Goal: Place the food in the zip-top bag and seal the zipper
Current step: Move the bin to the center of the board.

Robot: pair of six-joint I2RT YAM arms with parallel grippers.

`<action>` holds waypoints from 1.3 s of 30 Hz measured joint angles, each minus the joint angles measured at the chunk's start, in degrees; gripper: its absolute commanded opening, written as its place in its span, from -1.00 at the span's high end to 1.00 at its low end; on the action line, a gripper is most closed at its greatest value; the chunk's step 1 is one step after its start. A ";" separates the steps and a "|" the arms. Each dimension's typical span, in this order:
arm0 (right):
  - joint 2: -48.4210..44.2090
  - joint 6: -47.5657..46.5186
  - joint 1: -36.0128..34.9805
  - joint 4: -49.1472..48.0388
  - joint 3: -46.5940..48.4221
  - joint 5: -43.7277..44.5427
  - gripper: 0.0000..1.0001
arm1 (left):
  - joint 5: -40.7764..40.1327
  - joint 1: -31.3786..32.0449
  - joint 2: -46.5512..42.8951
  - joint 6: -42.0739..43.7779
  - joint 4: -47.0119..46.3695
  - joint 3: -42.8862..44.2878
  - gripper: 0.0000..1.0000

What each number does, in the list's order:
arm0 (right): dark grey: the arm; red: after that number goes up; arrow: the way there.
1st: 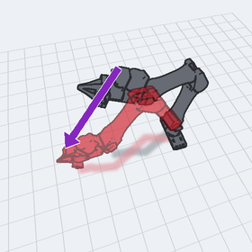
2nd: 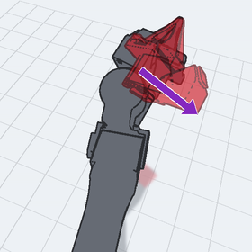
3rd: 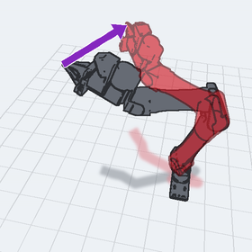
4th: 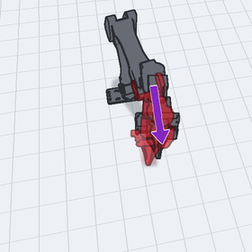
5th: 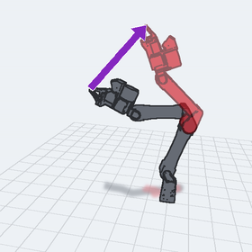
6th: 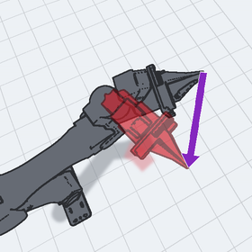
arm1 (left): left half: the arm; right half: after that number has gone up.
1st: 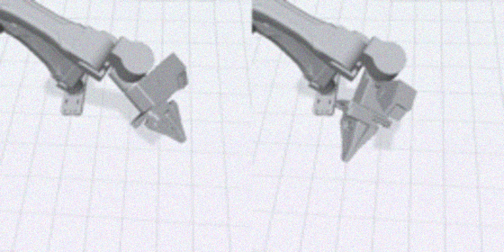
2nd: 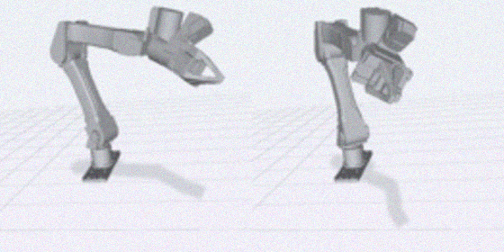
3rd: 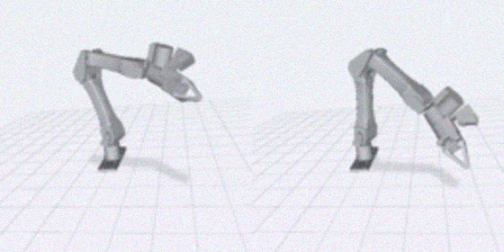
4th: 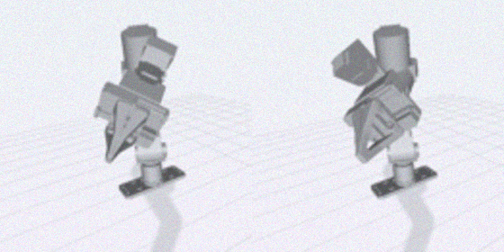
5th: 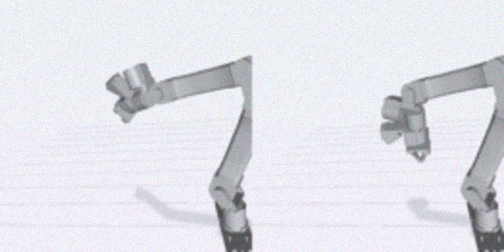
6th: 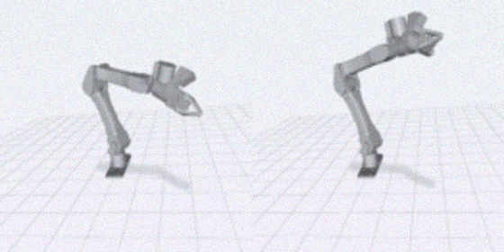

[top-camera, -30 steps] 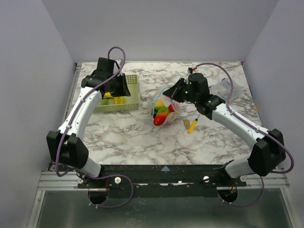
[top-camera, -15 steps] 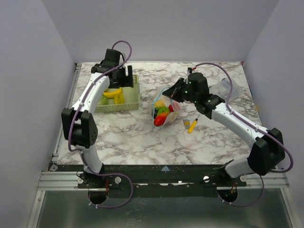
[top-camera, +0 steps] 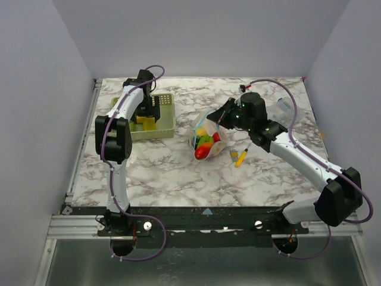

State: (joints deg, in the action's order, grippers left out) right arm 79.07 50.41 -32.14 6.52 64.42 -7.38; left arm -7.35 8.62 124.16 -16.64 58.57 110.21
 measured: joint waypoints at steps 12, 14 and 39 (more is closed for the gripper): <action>0.07 0.02 0.02 -0.02 -0.04 -0.02 0.99 | 0.83 0.13 9.18 2.21 7.13 13.05 -0.20; 0.07 0.02 0.02 -0.02 -0.04 0.00 0.99 | 1.40 0.22 9.33 2.56 8.22 13.11 -0.18; 0.02 0.55 0.02 -0.02 -1.11 0.04 0.99 | 9.62 5.42 -1.44 5.31 4.26 -5.03 0.25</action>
State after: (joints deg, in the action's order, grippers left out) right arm 79.09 50.96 -32.12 6.50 63.31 -7.33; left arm 2.26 14.04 122.72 -11.33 62.83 105.19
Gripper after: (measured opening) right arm 0.006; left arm 0.337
